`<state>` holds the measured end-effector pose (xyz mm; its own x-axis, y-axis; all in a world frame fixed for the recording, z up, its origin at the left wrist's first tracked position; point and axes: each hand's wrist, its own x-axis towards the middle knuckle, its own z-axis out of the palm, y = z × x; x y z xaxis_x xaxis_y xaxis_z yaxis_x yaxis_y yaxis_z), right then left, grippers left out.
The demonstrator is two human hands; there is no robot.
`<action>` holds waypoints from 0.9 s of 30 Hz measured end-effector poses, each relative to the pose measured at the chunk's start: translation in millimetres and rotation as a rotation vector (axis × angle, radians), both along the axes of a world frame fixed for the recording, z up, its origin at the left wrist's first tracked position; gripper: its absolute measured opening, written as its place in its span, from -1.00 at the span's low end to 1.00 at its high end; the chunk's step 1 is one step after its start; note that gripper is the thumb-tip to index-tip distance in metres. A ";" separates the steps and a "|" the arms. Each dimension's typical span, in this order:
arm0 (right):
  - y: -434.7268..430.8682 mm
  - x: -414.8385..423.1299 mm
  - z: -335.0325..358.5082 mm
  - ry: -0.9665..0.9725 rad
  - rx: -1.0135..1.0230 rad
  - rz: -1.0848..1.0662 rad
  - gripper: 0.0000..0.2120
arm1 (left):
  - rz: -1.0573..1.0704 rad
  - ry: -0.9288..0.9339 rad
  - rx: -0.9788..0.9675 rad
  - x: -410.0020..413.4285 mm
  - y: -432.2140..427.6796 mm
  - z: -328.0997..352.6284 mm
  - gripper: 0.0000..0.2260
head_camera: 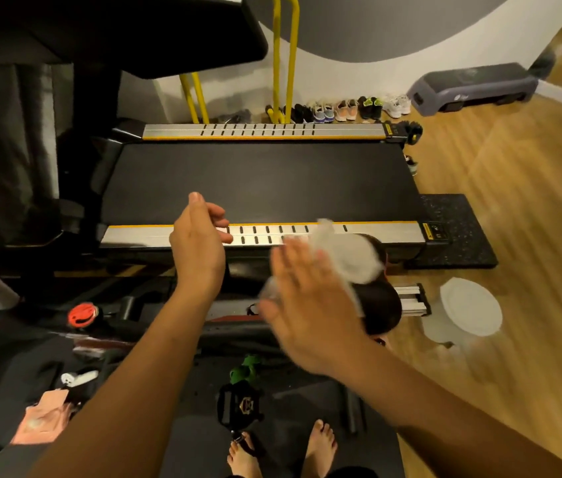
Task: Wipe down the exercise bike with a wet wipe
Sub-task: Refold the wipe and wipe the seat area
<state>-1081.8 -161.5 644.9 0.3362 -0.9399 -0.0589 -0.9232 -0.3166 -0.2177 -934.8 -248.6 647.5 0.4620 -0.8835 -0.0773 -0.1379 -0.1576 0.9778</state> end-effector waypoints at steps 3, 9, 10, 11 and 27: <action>-11.0 42.9 17.8 -0.358 0.140 0.123 -0.40 | 0.011 0.006 0.000 3.2 2.2 -0.8 -0.51; -13.5 -39.8 -4.1 -0.266 0.032 -0.149 -0.48 | 0.000 -0.067 -0.028 -1.4 4.1 0.1 -0.54; -12.7 -58.5 -7.4 -0.222 0.040 -0.266 -0.47 | 0.000 -0.072 -0.023 -1.7 3.9 -0.3 -0.55; -12.6 -73.5 -7.6 -0.203 0.067 -0.371 -0.45 | 0.001 -0.070 -0.017 -1.3 3.6 -0.2 -0.55; -105.1 -16.0 16.1 0.106 0.429 -0.058 -0.30 | -0.070 -0.225 -0.024 -2.0 6.5 2.3 -0.55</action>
<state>-1097.7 -266.6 661.0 0.2550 -0.8402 -0.4786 -0.9610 -0.1656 -0.2213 -936.8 -242.1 649.8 0.4028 -0.9144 0.0418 -0.3625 -0.1175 0.9245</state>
